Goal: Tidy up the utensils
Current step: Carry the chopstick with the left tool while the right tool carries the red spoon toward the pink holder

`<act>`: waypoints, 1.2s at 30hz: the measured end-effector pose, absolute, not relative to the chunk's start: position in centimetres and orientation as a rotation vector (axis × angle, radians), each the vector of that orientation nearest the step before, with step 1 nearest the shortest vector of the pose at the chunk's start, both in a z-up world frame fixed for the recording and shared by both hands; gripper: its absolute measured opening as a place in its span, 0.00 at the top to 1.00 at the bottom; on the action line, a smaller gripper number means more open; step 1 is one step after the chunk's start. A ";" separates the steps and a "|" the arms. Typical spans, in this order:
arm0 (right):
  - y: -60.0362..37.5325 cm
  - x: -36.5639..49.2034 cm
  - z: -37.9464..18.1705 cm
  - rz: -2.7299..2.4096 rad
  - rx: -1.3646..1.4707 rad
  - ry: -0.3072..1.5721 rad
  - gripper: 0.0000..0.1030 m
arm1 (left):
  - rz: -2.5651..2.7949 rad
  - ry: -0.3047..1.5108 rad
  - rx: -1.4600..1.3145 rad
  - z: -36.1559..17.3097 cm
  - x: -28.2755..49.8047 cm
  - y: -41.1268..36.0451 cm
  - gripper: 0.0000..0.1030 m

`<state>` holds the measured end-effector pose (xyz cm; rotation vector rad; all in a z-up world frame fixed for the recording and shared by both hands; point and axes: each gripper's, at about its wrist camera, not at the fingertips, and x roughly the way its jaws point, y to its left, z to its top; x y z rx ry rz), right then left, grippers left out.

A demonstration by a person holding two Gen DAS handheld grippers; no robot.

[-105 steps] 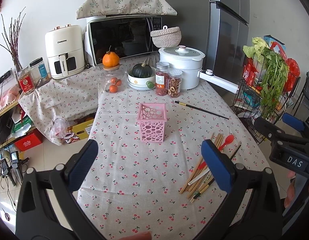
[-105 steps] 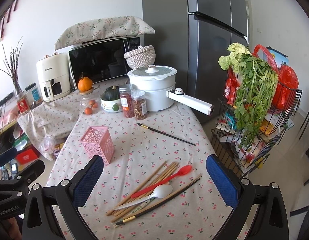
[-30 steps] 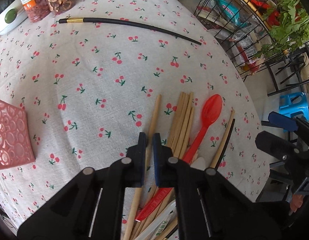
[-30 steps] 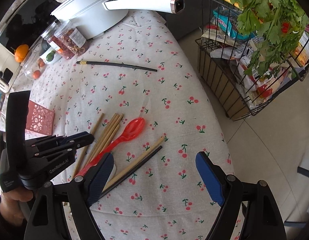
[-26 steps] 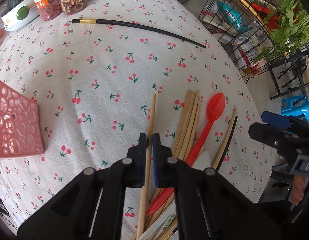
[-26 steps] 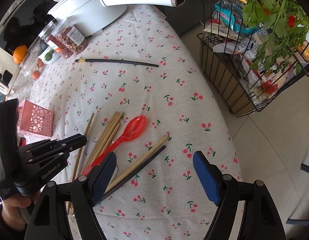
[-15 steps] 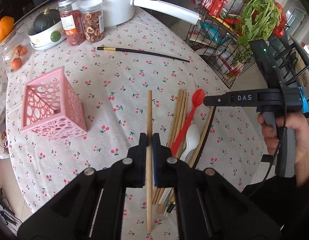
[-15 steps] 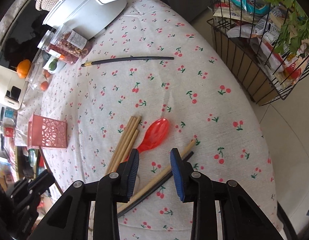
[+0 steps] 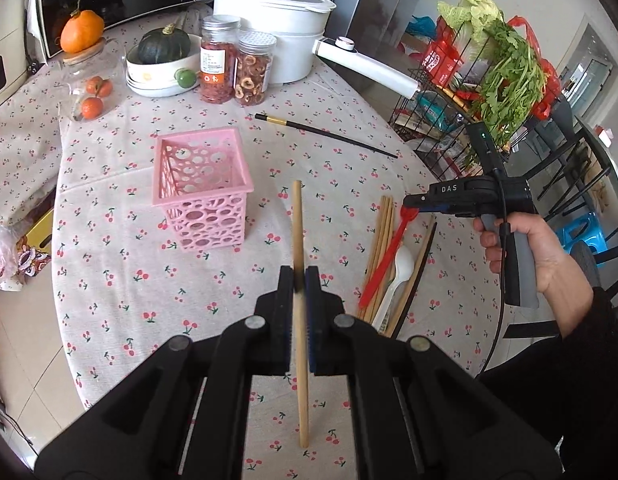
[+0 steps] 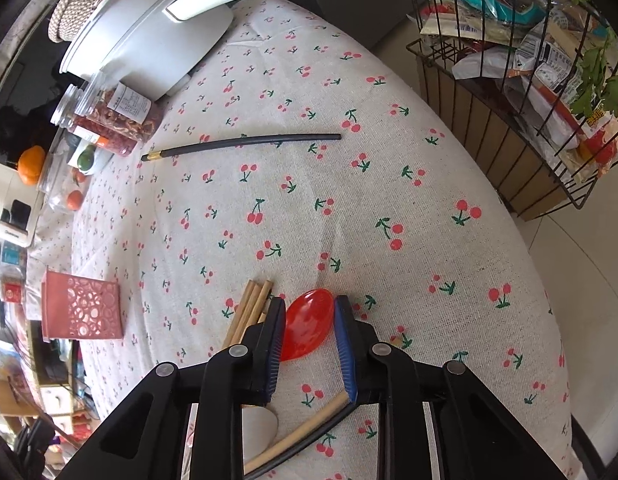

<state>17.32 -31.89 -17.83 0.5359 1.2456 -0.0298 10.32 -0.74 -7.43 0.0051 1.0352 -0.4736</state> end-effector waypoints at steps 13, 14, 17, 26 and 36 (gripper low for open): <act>-32.2 15.4 -15.1 0.044 0.506 1.106 0.97 | -0.442 0.895 -0.022 -3.7 8.7 1.5 0.94; -31.9 15.2 -14.3 0.046 0.485 1.084 0.97 | -0.436 0.870 -0.020 -3.1 8.4 1.7 0.94; -30.8 14.2 -11.4 0.040 0.404 1.012 0.98 | -0.418 0.790 -0.022 -1.2 7.7 2.3 0.94; -27.7 11.3 -2.6 0.004 0.212 0.728 0.98 | -0.319 0.529 -0.069 4.2 7.2 4.7 0.94; -27.1 14.7 -6.1 0.027 0.259 0.922 0.54 | -0.290 0.533 -0.163 3.9 8.3 6.3 0.94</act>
